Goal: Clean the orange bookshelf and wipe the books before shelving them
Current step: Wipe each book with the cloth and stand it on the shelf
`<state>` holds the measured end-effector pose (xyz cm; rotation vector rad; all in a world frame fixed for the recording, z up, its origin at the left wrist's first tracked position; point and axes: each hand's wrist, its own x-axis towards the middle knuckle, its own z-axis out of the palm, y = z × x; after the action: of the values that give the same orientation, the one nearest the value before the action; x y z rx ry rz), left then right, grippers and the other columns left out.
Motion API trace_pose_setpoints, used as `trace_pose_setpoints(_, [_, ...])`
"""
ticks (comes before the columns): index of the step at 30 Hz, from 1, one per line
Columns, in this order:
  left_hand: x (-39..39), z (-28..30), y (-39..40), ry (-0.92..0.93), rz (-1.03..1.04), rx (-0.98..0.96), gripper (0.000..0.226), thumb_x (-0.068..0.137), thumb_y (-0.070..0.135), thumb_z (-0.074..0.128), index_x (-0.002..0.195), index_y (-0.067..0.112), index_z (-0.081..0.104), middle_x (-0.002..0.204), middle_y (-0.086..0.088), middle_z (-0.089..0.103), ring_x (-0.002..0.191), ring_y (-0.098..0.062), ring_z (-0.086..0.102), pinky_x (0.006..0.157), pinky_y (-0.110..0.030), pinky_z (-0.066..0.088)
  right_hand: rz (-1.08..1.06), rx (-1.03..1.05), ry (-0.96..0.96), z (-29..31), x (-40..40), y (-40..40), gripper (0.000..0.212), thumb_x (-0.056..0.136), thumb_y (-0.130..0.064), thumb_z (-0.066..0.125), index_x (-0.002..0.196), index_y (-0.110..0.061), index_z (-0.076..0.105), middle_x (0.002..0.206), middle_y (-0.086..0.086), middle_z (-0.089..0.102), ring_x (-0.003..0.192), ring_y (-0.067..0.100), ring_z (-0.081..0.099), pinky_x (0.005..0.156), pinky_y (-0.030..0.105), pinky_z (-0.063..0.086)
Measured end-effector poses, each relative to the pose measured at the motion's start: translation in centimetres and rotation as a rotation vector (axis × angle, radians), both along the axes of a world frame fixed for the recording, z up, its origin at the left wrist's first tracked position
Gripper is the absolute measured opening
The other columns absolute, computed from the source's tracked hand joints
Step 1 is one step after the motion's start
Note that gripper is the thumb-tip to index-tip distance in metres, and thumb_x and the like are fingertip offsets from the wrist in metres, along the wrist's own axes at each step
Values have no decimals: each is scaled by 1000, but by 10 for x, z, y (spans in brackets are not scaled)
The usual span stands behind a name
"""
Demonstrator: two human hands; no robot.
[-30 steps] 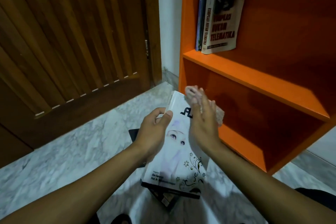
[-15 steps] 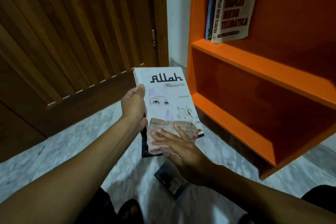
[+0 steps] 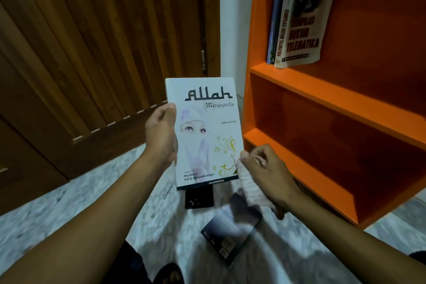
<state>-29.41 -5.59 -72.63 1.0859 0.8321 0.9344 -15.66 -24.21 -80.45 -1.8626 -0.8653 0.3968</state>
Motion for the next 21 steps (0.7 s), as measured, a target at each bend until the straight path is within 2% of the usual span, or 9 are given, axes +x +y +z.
trace_pose_setpoints(2, [0,3,-6,20,-93,31,17,102,22,51,110,12,62,107,-9,75,99,-30,71,82,-43,59,83,-24,153,6,14,0,45,84,-56,68,120,-31,57,117,-10,66,106,7,62,92,36,51])
trace_pose_setpoints(4, [2,6,-12,41,-201,76,19,102,23,51,112,10,61,108,-8,75,99,-30,72,81,-43,60,244,-6,341,11,21,-1,46,88,-42,70,129,-27,58,131,-8,64,118,10,61,101,37,48])
trace_pose_setpoints(6, [4,12,-21,46,-254,141,18,102,23,50,112,14,62,103,-4,76,93,-26,73,73,-39,61,311,40,436,14,24,-3,37,91,-30,70,127,-26,63,128,-7,67,117,13,64,103,42,48])
trace_pose_setpoints(8, [5,18,-27,83,-287,237,19,102,28,48,116,23,61,106,0,76,92,-22,74,73,-38,61,288,103,493,16,26,-4,34,92,-22,69,126,-22,64,125,-4,69,114,18,67,102,46,49])
trace_pose_setpoints(11, [-1,29,-26,273,-436,463,33,101,39,47,133,39,44,117,20,65,98,-8,69,76,-30,56,245,176,488,32,36,-5,32,91,-19,69,123,-19,64,121,2,72,110,25,69,99,48,51])
trace_pose_setpoints(13, [-6,33,-15,422,-539,534,44,98,37,54,137,45,36,122,27,58,103,-4,64,81,-32,57,200,211,441,51,48,-4,30,92,-14,68,121,-17,64,115,5,74,104,28,71,94,49,54])
trace_pose_setpoints(15, [-5,39,-6,515,-612,525,39,97,25,59,132,38,46,122,14,63,100,-11,68,80,-38,61,168,230,393,72,61,-2,29,92,-13,67,121,-15,63,113,7,74,101,30,72,91,50,55])
trace_pose_setpoints(18, [13,51,3,487,-606,456,24,93,11,65,115,21,61,107,-15,65,89,-26,72,69,-37,62,156,245,354,107,80,2,26,93,-14,65,119,-11,62,108,12,74,89,27,73,81,44,58])
trace_pose_setpoints(21, [41,68,7,379,-577,440,22,91,8,68,111,13,61,97,-23,59,79,-29,69,69,-41,61,112,252,240,141,100,10,22,92,-16,68,113,-11,64,107,11,74,94,30,73,87,52,57])
